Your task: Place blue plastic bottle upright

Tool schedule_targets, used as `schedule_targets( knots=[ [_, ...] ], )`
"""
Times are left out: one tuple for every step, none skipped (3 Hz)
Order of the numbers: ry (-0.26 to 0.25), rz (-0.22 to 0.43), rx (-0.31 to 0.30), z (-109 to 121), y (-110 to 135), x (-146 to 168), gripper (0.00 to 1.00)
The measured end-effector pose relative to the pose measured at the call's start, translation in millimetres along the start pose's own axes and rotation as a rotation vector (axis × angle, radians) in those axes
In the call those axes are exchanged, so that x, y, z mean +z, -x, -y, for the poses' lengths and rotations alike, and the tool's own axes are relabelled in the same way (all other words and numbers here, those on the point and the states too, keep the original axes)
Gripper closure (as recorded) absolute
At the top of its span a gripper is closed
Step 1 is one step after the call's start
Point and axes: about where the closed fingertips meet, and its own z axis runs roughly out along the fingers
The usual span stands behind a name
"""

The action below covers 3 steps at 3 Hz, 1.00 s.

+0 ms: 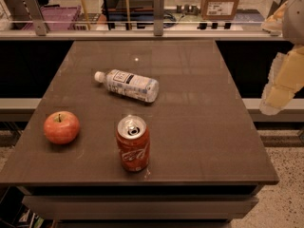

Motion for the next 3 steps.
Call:
schedule_targets(
  knots=[
    [0.036, 0.049, 0.064, 16.9, 11.0, -1.1, 0.0],
    [0.058, 0.129, 0.145, 31.1, 29.2, -0.7, 0.0],
    [0.077, 0.175, 0.213, 39.7, 50.8, 3.3, 0.0]
  ],
)
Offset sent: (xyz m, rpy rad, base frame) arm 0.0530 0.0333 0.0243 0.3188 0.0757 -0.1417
